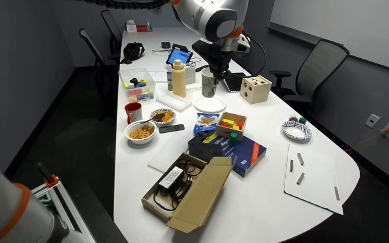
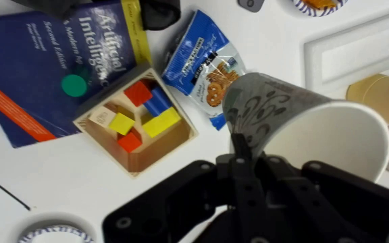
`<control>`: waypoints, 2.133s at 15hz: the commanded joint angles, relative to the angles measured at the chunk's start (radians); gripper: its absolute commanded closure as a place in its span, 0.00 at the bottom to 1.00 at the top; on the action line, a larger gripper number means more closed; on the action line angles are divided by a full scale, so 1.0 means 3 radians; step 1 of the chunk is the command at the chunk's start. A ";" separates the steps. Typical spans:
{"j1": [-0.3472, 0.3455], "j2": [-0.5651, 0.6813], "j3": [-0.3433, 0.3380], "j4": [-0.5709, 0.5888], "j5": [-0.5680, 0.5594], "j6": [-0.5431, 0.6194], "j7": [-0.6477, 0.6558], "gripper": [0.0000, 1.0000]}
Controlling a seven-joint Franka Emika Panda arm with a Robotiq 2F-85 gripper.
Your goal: Pick up the cup from the middle of the table and put it on the book
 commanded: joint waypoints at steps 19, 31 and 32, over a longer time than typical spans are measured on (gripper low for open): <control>-0.0204 -0.0229 -0.0375 -0.1320 -0.0062 0.1198 0.0245 0.99; -0.0260 0.0345 -0.0160 -0.0811 0.0049 0.1233 0.0152 0.99; -0.0268 0.0391 -0.0141 -0.0792 0.0057 0.1232 0.0133 0.99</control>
